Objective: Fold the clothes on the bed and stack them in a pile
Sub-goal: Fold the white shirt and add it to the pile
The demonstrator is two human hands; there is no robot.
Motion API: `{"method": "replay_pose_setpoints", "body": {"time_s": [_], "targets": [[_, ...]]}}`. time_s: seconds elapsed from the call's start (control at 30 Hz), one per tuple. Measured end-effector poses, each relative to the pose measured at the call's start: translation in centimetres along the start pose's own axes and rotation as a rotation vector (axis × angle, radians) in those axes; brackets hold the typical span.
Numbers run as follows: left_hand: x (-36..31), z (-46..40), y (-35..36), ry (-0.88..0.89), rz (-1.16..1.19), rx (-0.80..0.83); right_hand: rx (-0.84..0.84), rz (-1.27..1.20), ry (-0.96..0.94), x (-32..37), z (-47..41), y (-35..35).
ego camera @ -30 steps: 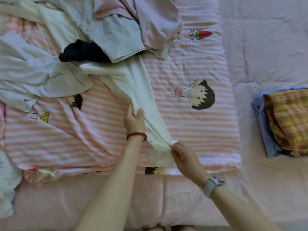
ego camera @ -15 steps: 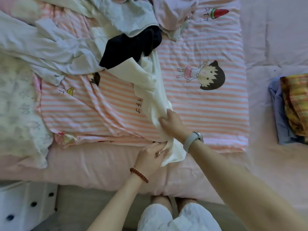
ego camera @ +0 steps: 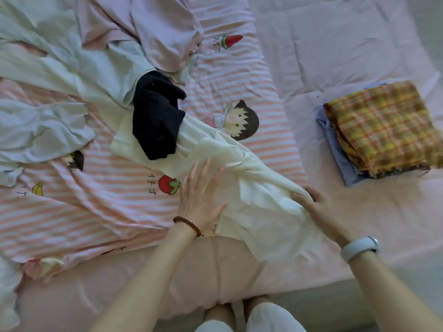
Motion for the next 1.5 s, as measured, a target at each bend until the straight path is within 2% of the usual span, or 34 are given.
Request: {"method": "replay_pose_setpoints", "body": {"time_s": [0.07, 0.13, 0.2, 0.27, 0.33, 0.4, 0.47, 0.57, 0.67, 0.73, 0.87, 0.97, 1.07, 1.2, 1.37, 1.5], "targets": [[-1.0, -2.2, 1.2, 0.065, -0.105, 0.075, 0.069, -0.006, 0.012, -0.4, 0.0, -0.9], [-2.1, -4.2, 1.4, 0.177, -0.179, 0.029, 0.132, -0.061, 0.037, -0.7, 0.0, -1.9], [-3.2, -6.1, 1.1, 0.291, -0.196, -0.02, 0.107, -0.129, 0.086, -1.0, 0.0, -2.7], [-3.9, -7.9, 0.7, 0.309, -0.109, 0.113, -0.018, -0.106, 0.095, -1.5, -0.6, -3.3], [-4.2, -9.8, -0.2, 0.222, -0.016, 0.331, -0.213, 0.021, 0.076, -1.8, -2.0, -3.9], [-4.5, -11.7, -1.5, 0.182, -0.03, 0.439, -0.327, 0.126, 0.071, -1.4, -3.1, -4.2], [-4.8, -13.3, -2.9, 0.2, -0.046, 0.472, -0.254, 0.193, -0.054, -0.3, -3.7, -3.3], [-5.6, -14.1, -4.7, 0.217, -0.015, 0.457, 0.016, 0.336, -0.315, 1.8, -4.0, 0.2], [-5.9, -13.6, -6.6, 0.204, 0.071, 0.463, 0.152, 0.283, -0.365, 3.5, -4.9, 2.7], [-5.8, -13.0, -8.1, 0.164, 0.149, 0.406, 0.192, 0.284, -0.384, 4.7, -5.8, 3.4], [-5.7, -11.9, -11.1, 0.114, 0.281, 0.191, 0.134, 0.172, -0.514, 7.7, -6.8, 3.2], [-6.1, -11.2, -13.7, 0.123, 0.298, 0.102, 0.063, 0.036, -0.515, 10.8, -6.7, 1.9], [-7.2, -10.5, -17.4, 0.158, 0.301, 0.014, 0.086, -0.012, -0.569, 15.2, -5.5, -0.2], [-9.7, -9.6, -25.1, 0.215, 0.375, -0.208, 0.128, -0.059, -0.651, 22.2, -3.2, -3.5], [-14.0, -7.2, -37.5, 0.326, 0.522, -0.411, -0.045, -0.065, -0.85, 33.5, 1.1, -8.3], [-17.0, -3.8, -46.7, 0.439, 0.618, -0.569, 0.029, -0.202, -1.012, 43.1, 7.0, -11.4]]}}
Point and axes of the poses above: each hand's wrist, its own z-axis away from the middle knuckle, its own y-axis out of the palm, x = y × z, the point moved 1 cm from there along -z, towards the middle knuckle, and after that the axes turned 2 degrees about -y, right-handed, at the moved point
